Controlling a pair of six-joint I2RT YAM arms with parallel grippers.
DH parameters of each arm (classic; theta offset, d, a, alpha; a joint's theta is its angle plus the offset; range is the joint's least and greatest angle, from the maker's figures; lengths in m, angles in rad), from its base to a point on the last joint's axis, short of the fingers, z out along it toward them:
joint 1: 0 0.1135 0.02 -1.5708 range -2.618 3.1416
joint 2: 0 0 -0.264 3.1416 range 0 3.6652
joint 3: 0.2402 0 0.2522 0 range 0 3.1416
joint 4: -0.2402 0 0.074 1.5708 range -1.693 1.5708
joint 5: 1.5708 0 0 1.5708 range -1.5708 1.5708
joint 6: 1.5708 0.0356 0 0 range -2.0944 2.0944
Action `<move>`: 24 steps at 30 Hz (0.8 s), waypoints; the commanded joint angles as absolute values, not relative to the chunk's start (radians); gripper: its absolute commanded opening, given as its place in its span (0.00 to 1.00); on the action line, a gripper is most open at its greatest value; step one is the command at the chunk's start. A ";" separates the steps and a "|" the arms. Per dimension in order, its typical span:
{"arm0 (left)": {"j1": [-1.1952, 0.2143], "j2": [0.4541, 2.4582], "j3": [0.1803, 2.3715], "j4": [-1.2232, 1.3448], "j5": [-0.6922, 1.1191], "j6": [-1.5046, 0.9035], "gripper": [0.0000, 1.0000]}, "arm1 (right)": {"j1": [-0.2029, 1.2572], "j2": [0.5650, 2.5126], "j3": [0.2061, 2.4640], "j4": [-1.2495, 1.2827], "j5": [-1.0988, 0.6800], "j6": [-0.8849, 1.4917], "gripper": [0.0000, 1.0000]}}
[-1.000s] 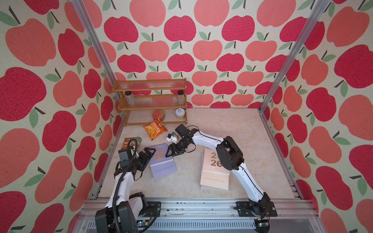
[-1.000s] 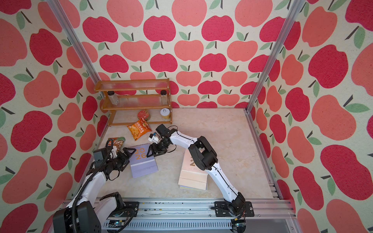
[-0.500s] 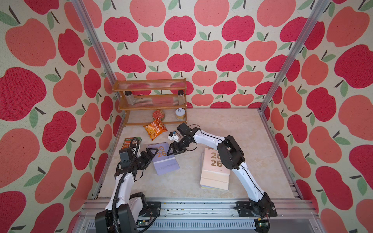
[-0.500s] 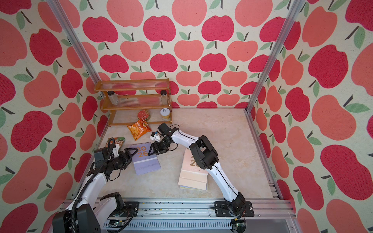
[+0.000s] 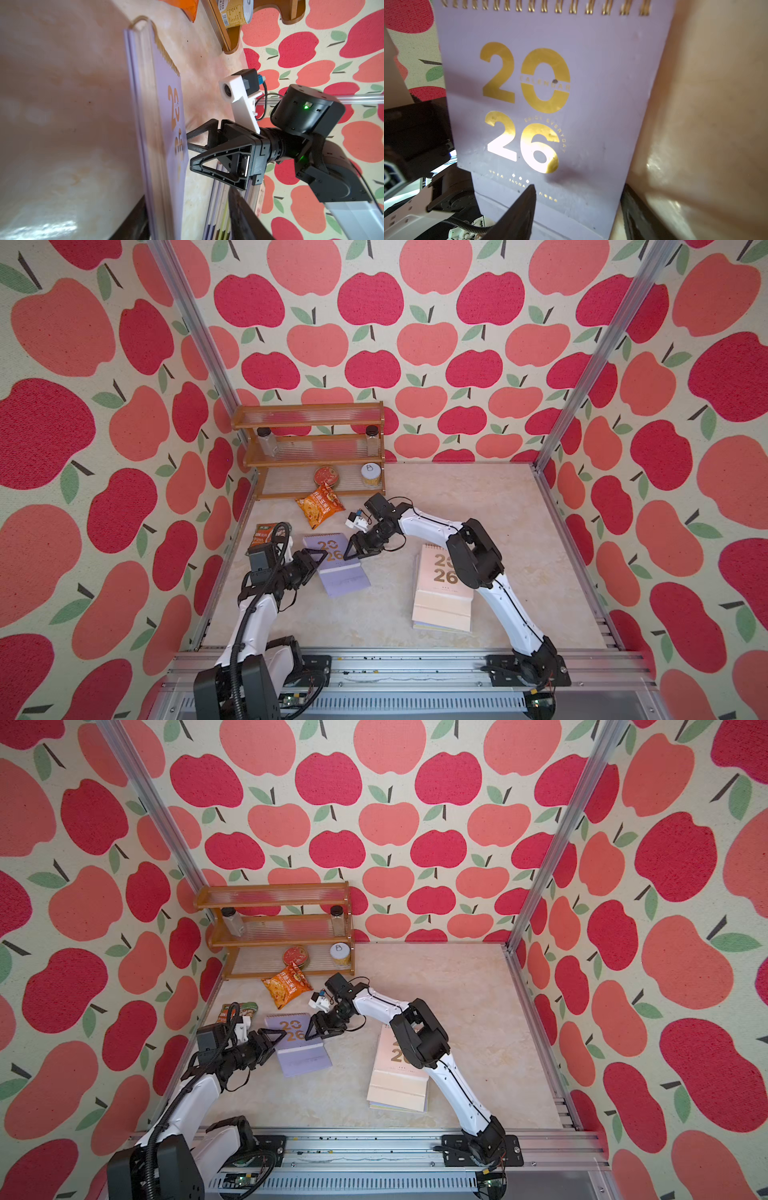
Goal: Stack the calendars
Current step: Pick up the calendar at the center of the board.
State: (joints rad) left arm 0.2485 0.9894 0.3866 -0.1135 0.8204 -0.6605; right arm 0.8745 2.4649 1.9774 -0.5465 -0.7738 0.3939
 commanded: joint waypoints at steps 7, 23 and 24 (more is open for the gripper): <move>0.241 0.992 0.384 -0.123 0.822 -0.641 0.00 | 0.858 2.458 1.950 -0.559 -0.752 0.330 0.64; 0.237 0.802 0.615 -0.298 0.897 -0.653 0.00 | 0.690 2.061 1.763 -0.254 -0.890 0.359 0.74; 0.232 0.797 0.624 -0.282 0.909 -0.667 0.00 | 0.674 2.037 1.721 -0.178 -0.903 0.408 0.76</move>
State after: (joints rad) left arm 0.2428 0.8207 0.5762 -0.2874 0.8341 -0.6559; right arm 0.7136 2.0747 1.8141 -0.3740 -0.8028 0.2783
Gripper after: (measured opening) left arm 0.085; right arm 0.749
